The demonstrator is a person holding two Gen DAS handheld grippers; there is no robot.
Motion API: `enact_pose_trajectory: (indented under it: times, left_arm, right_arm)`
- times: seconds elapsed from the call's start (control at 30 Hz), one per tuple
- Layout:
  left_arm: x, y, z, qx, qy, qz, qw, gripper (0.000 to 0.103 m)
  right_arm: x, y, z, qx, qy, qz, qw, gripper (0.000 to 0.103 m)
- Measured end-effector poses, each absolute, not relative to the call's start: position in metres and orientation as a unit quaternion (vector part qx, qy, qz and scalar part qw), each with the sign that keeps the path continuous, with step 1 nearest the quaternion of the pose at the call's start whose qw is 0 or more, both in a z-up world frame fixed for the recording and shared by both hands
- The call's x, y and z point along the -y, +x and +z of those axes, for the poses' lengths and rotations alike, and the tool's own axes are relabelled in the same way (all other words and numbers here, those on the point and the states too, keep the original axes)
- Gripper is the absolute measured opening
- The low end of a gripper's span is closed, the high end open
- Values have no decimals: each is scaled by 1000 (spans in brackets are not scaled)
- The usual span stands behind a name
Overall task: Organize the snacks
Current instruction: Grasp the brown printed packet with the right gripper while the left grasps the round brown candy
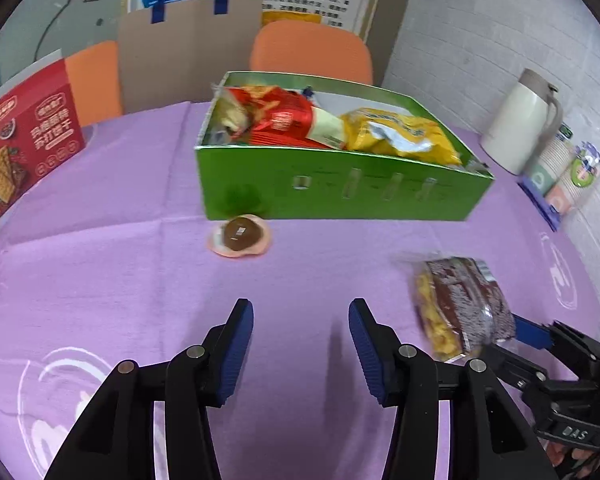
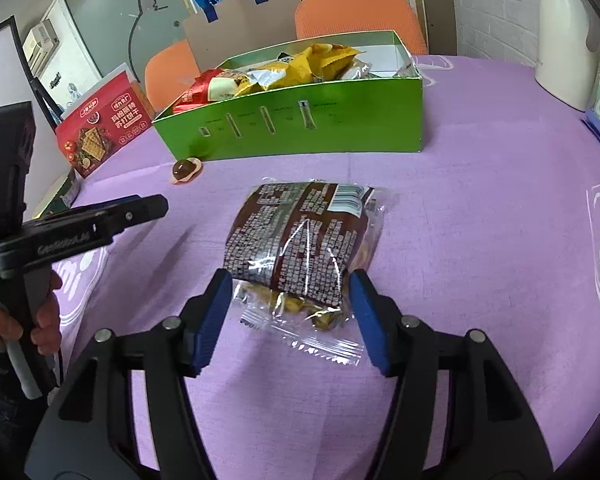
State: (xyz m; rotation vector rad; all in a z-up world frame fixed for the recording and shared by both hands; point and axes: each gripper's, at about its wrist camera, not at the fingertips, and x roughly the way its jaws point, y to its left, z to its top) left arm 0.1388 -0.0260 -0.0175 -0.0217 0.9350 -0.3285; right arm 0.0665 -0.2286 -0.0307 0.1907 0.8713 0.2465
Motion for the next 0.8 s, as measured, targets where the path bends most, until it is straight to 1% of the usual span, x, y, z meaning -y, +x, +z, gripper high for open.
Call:
enact_pose_trajectory:
  times: [0.03,0.13,0.37,0.53,0.57,0.6,0.63,0.67,0.73,0.8]
  left_arm:
    - [17,144,-19,-450,-16,-149,881,51]
    - [6,158,-26,-452,-5,-140,881,51]
    - [14,199,-30,-455,-3,-156,877,51]
    - [17,222,-39,-462,-1,-155,873,50]
    - [19,224,-40,-462,5,-156,873,50]
    - [21,223,-40,-460,14,-156,874,45]
    - [23,223,-41,-458,22,-156,875,38]
    - [22,223,-41,-457,24,-162,875,38]
    - [24,220,-39,-458,21,-167,873,37]
    - [26,212,-38,-455,26,-171,874,36]
  right_arm:
    - [226,67,-30,-418,86,119,896,68]
    - [220,72,-29,-415,79,123,898,69]
    - [214,90,-37,-429,90,125,890,70]
    - [211,96,-43,-429,83,129,890,74]
    - [210,96,-44,-426,78,128,892,72]
    - [209,95,-44,-423,71,127,894,68]
    - [209,95,-44,-421,73,127,895,59]
    - [211,94,-44,-419,80,132,895,54]
    - [212,92,-44,-417,84,132,895,49]
    - [212,90,-43,-416,85,131,896,48]
